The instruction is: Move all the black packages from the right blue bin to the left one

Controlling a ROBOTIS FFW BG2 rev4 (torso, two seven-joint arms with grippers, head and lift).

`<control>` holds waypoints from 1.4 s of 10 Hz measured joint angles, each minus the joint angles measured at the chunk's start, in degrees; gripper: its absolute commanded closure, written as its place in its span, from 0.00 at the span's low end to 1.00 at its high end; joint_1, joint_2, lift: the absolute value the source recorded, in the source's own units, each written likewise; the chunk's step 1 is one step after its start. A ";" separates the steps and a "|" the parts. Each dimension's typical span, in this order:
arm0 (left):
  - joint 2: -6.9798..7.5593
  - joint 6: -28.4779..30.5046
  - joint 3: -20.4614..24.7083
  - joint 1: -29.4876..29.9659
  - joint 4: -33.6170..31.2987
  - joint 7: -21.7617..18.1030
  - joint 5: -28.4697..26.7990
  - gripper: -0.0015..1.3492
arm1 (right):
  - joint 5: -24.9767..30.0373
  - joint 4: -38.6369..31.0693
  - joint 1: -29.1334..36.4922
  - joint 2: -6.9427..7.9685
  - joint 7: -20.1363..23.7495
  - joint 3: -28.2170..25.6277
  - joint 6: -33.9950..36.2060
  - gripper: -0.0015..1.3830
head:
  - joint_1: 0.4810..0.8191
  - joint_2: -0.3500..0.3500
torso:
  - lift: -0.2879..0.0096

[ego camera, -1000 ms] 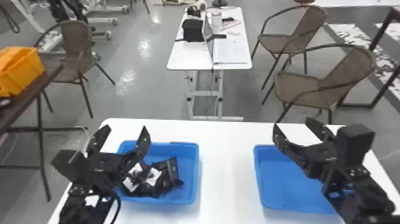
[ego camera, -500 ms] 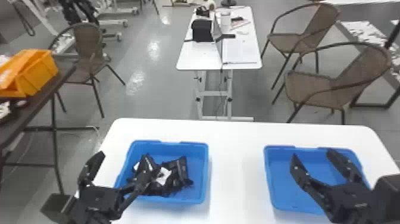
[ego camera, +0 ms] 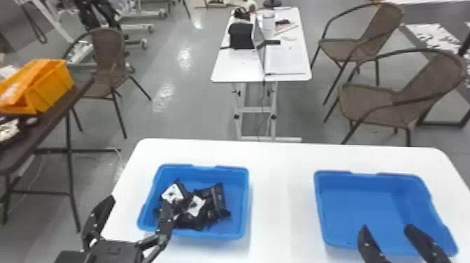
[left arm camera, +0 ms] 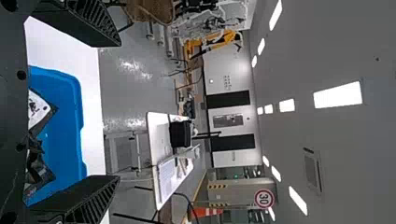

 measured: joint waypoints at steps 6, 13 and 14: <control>7.94 0.53 -9.62 0.57 -0.84 16.00 4.65 0.01 | 2.86 0.23 -0.59 0.51 2.52 -2.20 -0.29 0.21 | 0.63 0.60 | 0.97; 7.20 0.44 -9.04 0.08 -0.84 15.40 4.68 0.02 | 2.99 0.49 -1.54 0.51 3.33 -2.19 -0.32 0.21 | 0.63 0.61 | 0.97; 7.05 0.49 -9.06 0.06 -0.84 15.41 4.69 0.02 | 3.09 0.49 -1.68 0.51 3.50 -2.19 -0.33 0.21 | 0.63 0.61 | 0.97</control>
